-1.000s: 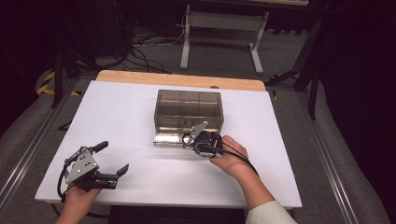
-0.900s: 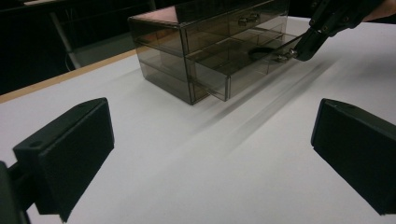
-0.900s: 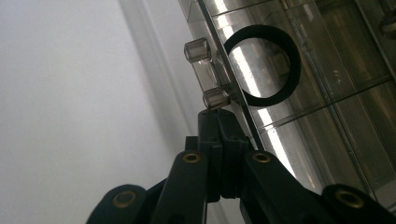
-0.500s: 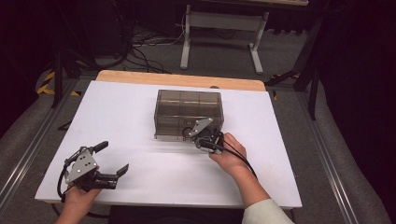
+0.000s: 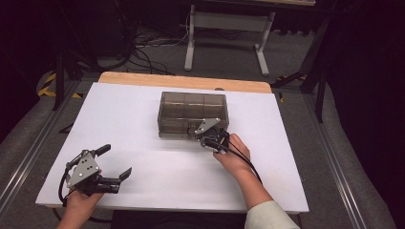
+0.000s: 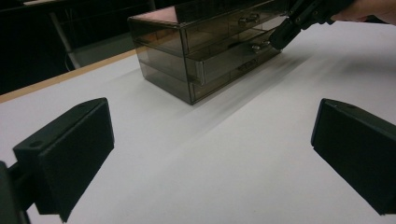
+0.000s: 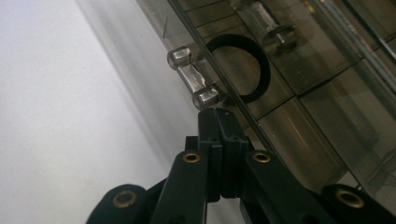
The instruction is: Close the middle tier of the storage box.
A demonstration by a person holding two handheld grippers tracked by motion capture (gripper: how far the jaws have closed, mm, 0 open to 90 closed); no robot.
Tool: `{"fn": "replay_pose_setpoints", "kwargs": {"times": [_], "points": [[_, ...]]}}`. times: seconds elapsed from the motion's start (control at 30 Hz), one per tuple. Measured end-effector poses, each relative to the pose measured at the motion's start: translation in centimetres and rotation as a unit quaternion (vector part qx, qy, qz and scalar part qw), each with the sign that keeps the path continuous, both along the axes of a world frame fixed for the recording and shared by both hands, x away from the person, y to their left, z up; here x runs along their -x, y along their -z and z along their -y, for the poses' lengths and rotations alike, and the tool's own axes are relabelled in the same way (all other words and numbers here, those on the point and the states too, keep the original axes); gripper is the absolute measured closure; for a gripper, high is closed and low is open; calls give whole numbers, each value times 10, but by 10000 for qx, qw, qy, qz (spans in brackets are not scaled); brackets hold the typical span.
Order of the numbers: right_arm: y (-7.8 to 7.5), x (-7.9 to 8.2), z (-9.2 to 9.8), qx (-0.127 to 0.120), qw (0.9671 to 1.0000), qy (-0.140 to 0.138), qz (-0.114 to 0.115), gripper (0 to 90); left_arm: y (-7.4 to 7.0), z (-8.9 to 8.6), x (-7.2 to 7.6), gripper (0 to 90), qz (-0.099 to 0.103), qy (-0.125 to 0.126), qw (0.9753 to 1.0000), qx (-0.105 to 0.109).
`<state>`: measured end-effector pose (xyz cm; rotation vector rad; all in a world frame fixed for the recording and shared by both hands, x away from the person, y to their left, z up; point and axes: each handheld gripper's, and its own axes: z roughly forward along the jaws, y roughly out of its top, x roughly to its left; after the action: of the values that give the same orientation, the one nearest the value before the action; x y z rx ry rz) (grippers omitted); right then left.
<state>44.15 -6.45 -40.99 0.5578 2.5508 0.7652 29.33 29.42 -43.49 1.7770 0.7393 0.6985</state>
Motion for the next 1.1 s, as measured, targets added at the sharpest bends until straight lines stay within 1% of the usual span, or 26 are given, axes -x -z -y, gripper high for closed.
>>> {"fn": "replay_pose_setpoints", "kwargs": {"times": [0.3, 0.43, 0.57, 0.67, 0.73, 0.8, 0.9, 0.93, 0.97, 1.03, 1.07, 1.1], "points": [[3, -6, -2, -41, 9998, 159, 117, 900, 0, 0, 0, 2, -3, 4, 10000, 2], [4, -8, -1, -126, 9996, 243, 90, 900, 0, 0, 0, 2, -5, 4, 10000, -1], [5, -11, -2, -172, 9992, 321, 170, 900, 0, 0, 0, 2, -2, 15, 10000, -6], [6, -13, -4, -165, 9985, 449, 250, 900, 0, 0, 0, 2, -2, 19, 10000, -6], [6, -14, -5, -140, 9985, 457, 277, 900, 0, 0, 0, 2, -3, 4, 10000, 2], [7, -14, -5, -172, 9984, 479, 232, 900, 0, 0, 0, 2, 6, 11, 10000, -1], [7, -13, -5, -122, 9982, 518, 274, 900, 0, 0, 0, 2, 4, 5, 10000, 17], [7, -12, -5, -137, 9981, 527, 293, 900, -1, -1, -1, 2, 61, -14, 10000, -65], [6, -12, -5, -149, 9983, 506, 248, 900, -1, -1, 0, 2, 63, -16, 10000, -65], [3, -9, -5, -147, 9984, 477, 267, 900, -1, -1, -1, 2, 44, 9, 10000, -42], [2, -8, -5, -175, 9985, 461, 220, 900, -1, -2, -1, 2, 57, -18, 10000, -53], [2, -6, -4, -173, 9987, 424, 231, 900, 0, -1, -1, 2, 56, -19, 10000, -39]]}}
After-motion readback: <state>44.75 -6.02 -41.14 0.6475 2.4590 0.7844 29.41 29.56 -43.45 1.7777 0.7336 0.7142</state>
